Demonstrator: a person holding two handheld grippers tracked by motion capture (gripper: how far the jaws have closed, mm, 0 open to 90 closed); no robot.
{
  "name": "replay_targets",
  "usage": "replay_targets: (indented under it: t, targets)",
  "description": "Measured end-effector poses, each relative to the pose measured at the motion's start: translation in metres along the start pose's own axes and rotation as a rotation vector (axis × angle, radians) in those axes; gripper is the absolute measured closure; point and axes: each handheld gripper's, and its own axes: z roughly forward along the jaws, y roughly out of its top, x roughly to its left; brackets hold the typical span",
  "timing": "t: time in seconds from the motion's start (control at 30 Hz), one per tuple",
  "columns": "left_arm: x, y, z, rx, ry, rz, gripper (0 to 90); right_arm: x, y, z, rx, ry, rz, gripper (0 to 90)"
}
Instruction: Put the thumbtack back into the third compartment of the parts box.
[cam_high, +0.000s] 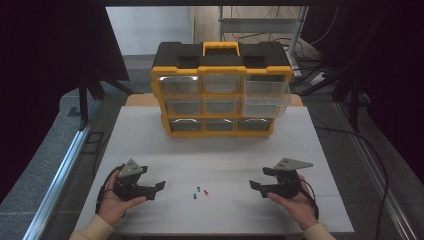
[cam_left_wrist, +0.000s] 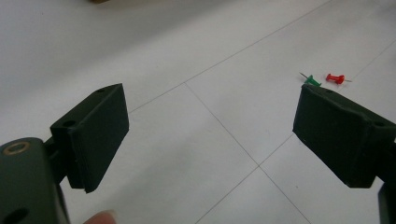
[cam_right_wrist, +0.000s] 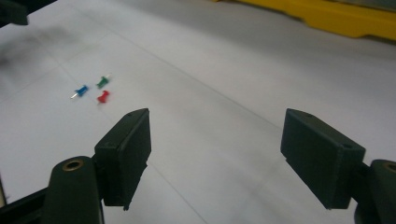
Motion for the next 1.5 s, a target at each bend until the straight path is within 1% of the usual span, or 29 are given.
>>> replay_targets:
  t: [0.03, 0.07, 0.1, 0.13, 0.17, 0.23, 0.37, 0.4, 0.43, 0.47, 0.5, 0.6, 0.73, 0.87, 0.93, 1.03, 1.13, 1.33, 1.37, 1.47, 1.5]
  targets:
    - [0.0, 0.0, 0.001, 0.001, 0.0, -0.001, 11.0, 0.002, 0.001, 0.004, 0.007, 0.01, -0.011, 25.6]
    - [0.001, 0.0, 0.001, 0.001, -0.001, -0.001, 11.1, 0.006, 0.002, 0.006, 0.018, 0.02, -0.008, 25.9]
    - [0.001, 0.0, 0.001, 0.002, -0.002, 0.0, 11.2, 0.008, 0.003, 0.01, 0.017, 0.036, -0.022, 26.2]
    - [0.001, 0.0, 0.001, 0.002, -0.003, 0.001, 11.2, 0.01, 0.004, 0.012, 0.021, 0.041, -0.027, 26.2]
    - [0.0, 0.0, 0.001, 0.001, -0.003, 0.003, 11.3, 0.016, 0.008, 0.019, 0.034, 0.056, -0.031, 26.7]
    - [-0.001, 0.0, 0.001, 0.0, -0.004, 0.007, 11.3, 0.017, 0.008, 0.02, 0.038, 0.062, -0.03, 26.8]
    - [-0.001, 0.001, 0.0, -0.001, -0.006, 0.013, 11.3, 0.03, 0.016, 0.035, 0.06, 0.082, -0.076, 27.2]
    - [-0.001, 0.001, 0.001, 0.001, -0.006, 0.014, 11.4, 0.037, 0.019, 0.042, 0.073, 0.091, -0.105, 27.4]
    - [0.0, 0.001, 0.001, 0.003, -0.007, 0.015, 11.4, 0.037, 0.019, 0.042, 0.073, 0.091, -0.105, 27.4]
    - [0.0, 0.001, 0.001, 0.007, -0.007, 0.017, 11.4, 0.042, 0.022, 0.047, 0.08, 0.099, -0.121, 27.5]
    - [0.0, 0.0, 0.002, 0.008, -0.006, 0.02, 11.4, 0.042, 0.022, 0.047, 0.08, 0.099, -0.121, 27.5]
    - [0.0, 0.0, 0.001, 0.007, -0.008, 0.019, 11.4, 0.05, 0.027, 0.054, 0.089, 0.113, -0.141, 27.9]
    - [0.0, 0.0, 0.001, 0.005, -0.007, 0.02, 11.4, 0.057, 0.03, 0.062, 0.108, 0.122, -0.161, 28.1]
    - [0.0, 0.0, 0.002, 0.009, -0.006, 0.022, 11.4, 0.065, 0.035, 0.071, 0.124, 0.133, -0.166, 29.5]
    - [0.001, 0.0, 0.002, 0.01, -0.005, 0.022, 11.4, 0.07, 0.038, 0.077, 0.144, 0.127, -0.177, 29.6]
    - [0.001, 0.0, 0.002, 0.011, -0.003, 0.02, 11.3, 0.078, 0.041, 0.088, 0.18, 0.098, -0.188, 29.5]
    - [0.001, -0.001, 0.003, 0.015, -0.005, 0.021, 11.2, 0.085, 0.042, 0.099, 0.216, 0.095, -0.209, 30.3]
    - [0.001, -0.001, 0.003, 0.017, -0.01, 0.019, 11.1, 0.095, 0.041, 0.116, 0.272, 0.105, -0.241, 37.3]
    - [0.001, -0.001, 0.003, 0.018, -0.011, 0.019, 11.1, 0.099, 0.04, 0.12, 0.291, 0.084, -0.263, 38.6]
    - [0.002, -0.001, 0.003, 0.022, -0.01, 0.018, 11.0, 0.101, 0.039, 0.124, 0.303, 0.079, -0.276, 40.5]
    - [0.002, -0.001, 0.003, 0.022, -0.009, 0.018, 11.0, 0.103, 0.038, 0.125, 0.309, 0.074, -0.283, 42.8]
